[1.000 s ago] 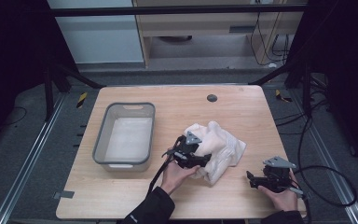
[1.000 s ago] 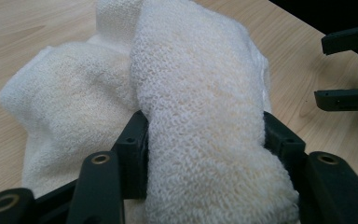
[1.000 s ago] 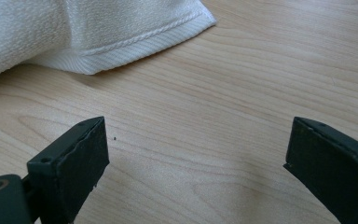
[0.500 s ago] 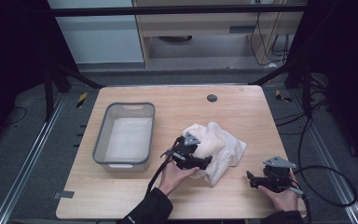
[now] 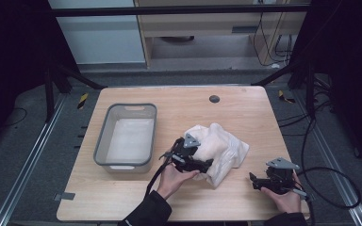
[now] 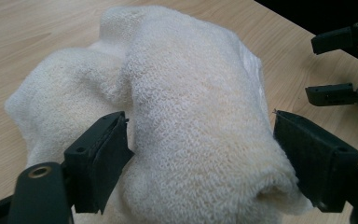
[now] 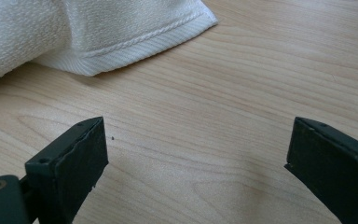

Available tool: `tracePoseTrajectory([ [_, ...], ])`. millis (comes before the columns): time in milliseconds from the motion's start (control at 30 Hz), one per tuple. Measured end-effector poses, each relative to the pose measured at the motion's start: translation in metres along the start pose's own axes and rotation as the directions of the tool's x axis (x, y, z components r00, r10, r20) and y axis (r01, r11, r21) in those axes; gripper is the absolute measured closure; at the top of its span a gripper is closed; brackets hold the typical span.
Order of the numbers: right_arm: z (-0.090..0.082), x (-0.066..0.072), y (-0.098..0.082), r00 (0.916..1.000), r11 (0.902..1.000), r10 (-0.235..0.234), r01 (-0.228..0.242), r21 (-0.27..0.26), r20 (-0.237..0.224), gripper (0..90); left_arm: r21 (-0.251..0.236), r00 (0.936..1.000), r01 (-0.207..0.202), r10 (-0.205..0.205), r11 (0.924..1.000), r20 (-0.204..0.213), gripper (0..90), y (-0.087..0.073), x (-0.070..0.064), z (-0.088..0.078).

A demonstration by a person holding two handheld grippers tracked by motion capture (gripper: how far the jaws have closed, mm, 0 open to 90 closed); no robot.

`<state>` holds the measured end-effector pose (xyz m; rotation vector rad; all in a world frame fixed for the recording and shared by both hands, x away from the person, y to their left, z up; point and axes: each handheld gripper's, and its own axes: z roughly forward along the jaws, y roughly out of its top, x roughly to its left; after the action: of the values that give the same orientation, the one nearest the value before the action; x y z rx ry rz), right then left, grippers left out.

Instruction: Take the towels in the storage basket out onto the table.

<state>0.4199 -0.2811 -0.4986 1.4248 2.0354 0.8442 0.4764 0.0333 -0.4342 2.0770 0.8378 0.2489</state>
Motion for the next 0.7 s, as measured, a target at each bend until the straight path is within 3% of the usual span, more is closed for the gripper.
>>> tracePoseTrajectory([
  [467,0.0,0.0,0.0,1.0,1.0,0.002,-0.002,-0.003,0.001,5.0,-0.044,0.9994,-0.026,0.025,0.9987,-0.022,16.6,0.003,0.003,-0.029],
  [700,0.0,0.0,0.0,1.0,1.0,0.002,-0.002,0.0,0.001,5.0,-0.067,0.9985,-0.035,0.032,0.9972,-0.046,16.6,-0.001,0.012,-0.05],
])
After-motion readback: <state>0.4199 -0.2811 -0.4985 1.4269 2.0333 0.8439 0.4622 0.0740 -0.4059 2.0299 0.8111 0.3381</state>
